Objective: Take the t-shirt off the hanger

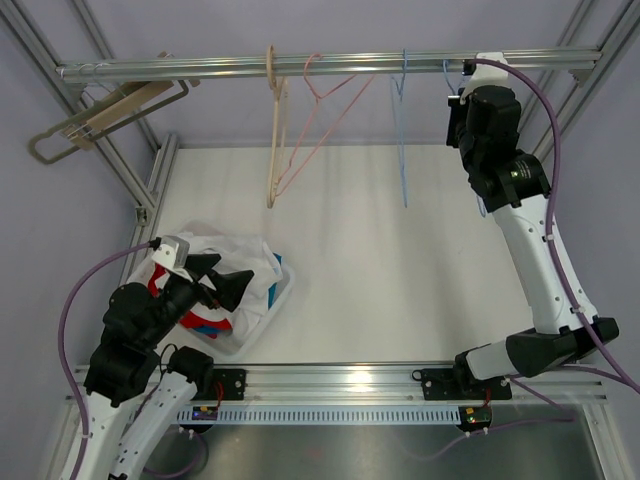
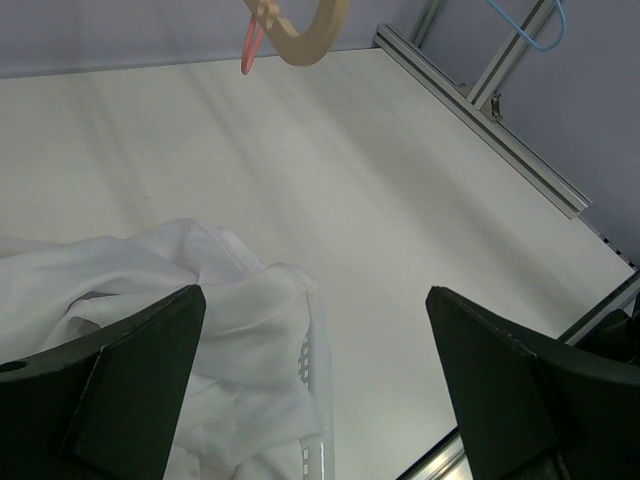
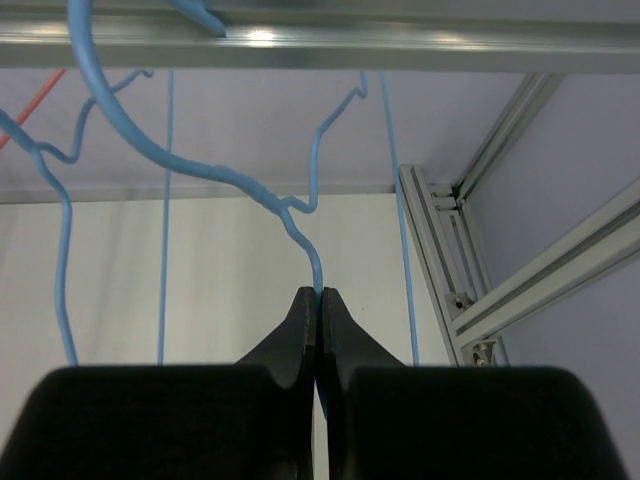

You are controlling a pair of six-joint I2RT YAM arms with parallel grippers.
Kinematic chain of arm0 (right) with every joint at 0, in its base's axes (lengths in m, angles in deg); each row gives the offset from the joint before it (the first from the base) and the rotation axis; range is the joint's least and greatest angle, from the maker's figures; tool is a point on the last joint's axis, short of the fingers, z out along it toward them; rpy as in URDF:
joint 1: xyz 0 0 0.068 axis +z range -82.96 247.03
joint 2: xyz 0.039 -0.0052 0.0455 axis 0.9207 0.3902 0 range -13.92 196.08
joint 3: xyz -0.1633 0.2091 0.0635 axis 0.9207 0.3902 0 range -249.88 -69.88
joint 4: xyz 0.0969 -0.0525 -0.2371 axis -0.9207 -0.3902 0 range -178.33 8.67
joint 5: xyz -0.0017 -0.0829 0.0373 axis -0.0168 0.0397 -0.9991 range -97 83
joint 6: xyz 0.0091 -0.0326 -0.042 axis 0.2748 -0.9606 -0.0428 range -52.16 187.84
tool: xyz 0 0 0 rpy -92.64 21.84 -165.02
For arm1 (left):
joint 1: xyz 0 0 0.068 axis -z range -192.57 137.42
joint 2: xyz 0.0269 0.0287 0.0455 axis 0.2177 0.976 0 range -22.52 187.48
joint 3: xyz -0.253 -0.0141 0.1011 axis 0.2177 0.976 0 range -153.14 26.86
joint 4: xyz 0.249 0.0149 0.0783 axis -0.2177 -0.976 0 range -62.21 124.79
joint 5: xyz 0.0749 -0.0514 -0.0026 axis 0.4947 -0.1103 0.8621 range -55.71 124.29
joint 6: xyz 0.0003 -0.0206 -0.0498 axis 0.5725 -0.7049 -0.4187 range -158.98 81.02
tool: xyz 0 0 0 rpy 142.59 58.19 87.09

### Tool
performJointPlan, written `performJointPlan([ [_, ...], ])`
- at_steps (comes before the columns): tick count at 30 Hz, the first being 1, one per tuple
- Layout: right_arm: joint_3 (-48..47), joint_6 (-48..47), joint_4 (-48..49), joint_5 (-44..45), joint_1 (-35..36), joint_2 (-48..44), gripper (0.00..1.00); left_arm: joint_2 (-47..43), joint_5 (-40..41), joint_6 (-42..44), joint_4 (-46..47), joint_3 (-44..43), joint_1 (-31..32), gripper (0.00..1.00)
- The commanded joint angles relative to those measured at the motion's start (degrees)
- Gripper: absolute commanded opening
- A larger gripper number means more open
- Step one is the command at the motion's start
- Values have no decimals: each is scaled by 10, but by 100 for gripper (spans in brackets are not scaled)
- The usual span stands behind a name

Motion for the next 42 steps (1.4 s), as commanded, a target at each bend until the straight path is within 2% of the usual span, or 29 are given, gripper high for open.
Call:
performJointPlan([
  [1,40,25,150,-55,-9,-10,0,-6,-17,11,46,14,-1,99],
  [7,53,61,154,-74,-24,-21,0,-6,-15,14,50,16,-1,99],
  [11,85,94,161,-97,-24,-107,0,-4,-15,13,53,12,-1,99],
  [14,95,108,145,-104,-24,-137,0,-3,-17,9,64,16,-1,99],
  [18,65,93,136,-94,-24,-114,0,4,-23,5,78,14,-1,99],
  [22,25,88,119,-92,-34,-49,0,13,-30,-2,87,5,-1,99],
  [33,24,125,133,-122,-57,26,0,6,-28,0,86,3,-1,99],
  [35,33,132,136,-125,-57,26,0,5,-26,0,87,4,-1,99],
  [39,129,173,176,-147,-56,-15,0,7,-25,-4,87,4,-1,99],
  [40,146,178,186,-150,-57,-36,1,10,-24,-5,87,3,-1,99],
  [42,187,188,202,-145,-57,-54,25,11,-23,-7,87,2,-1,99],
])
